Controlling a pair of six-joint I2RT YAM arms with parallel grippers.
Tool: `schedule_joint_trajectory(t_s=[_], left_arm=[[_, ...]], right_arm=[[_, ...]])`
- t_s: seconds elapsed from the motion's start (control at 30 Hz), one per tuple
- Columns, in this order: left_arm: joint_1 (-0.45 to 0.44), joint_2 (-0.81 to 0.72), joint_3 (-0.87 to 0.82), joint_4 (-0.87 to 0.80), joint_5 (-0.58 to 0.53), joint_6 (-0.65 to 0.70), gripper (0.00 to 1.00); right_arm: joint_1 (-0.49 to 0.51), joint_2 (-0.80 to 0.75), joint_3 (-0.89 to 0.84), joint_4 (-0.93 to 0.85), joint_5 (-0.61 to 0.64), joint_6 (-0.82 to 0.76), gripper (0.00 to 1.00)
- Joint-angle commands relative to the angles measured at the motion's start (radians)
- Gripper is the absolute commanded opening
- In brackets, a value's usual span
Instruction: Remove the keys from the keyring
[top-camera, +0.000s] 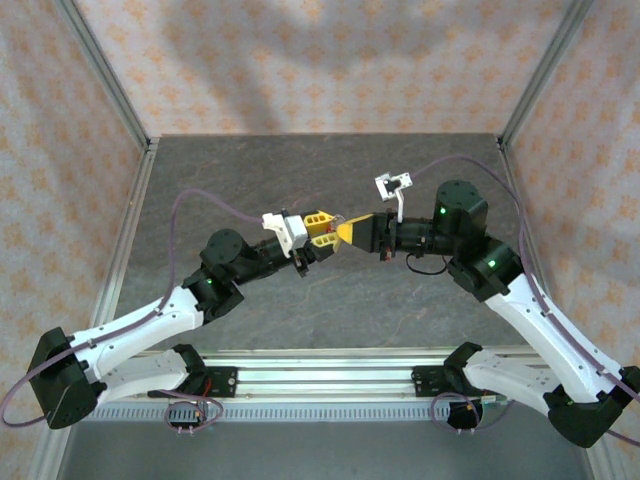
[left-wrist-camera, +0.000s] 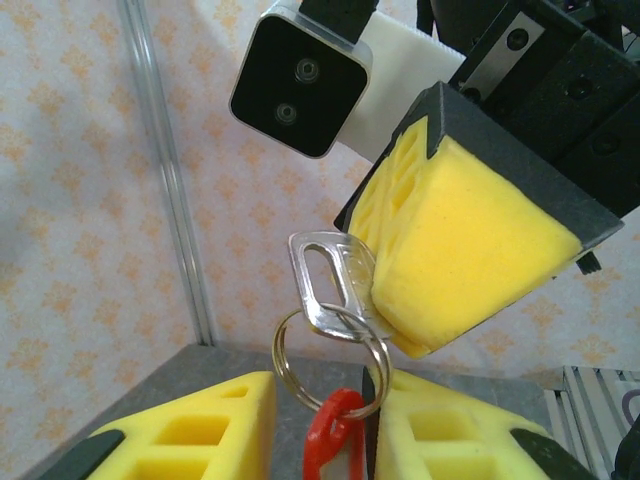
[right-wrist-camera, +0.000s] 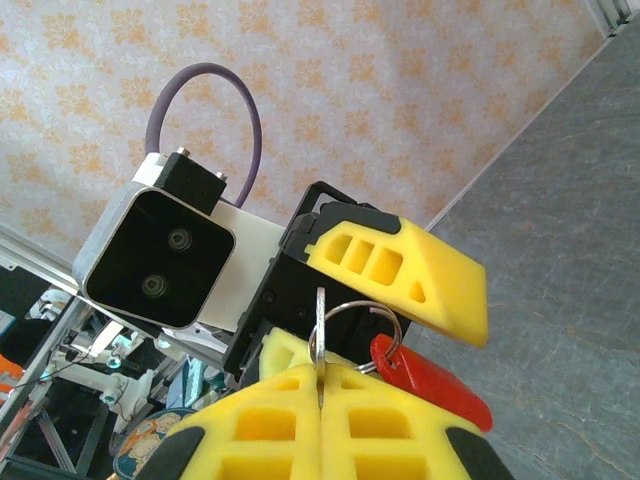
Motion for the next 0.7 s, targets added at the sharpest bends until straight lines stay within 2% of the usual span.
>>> schedule_joint_trajectory(t_s=[0.0,0.1,0.17,0.3,0.47,0.67], left_arm=[[-0.006,-0.025,0.027,0.049,-0.017,0.015,0.28],[-0.006,-0.029,0.024,0.057,-0.024,0.015,0.33],[-0.006,-0.031,0.026,0.053,-0.019,0.02,0.28],[-0.005,-0.03,0.027,0.048,-0.014,0.019,0.26],[-0.006,-0.028,0.025,0.046,-0.014,0.019,0.31],[-0.007,-0.018,0.027,0.062,-0.007,0.012,0.25]], right_arm=[[0.001,-0.02,-0.006,0.048,-0.011,0.015,0.0],[0.001,-0.02,-0.007,0.052,-0.011,0.016,0.0],[0.001,-0.021,-0.007,0.053,-0.009,0.017,0.0],[0.001,-0.026,-0.009,0.06,-0.008,0.021,0.0],[0.001,-0.028,-0.009,0.066,-0.005,0.026,0.0],[0.001,-0.032,-0.01,0.066,-0.008,0.027,0.0]])
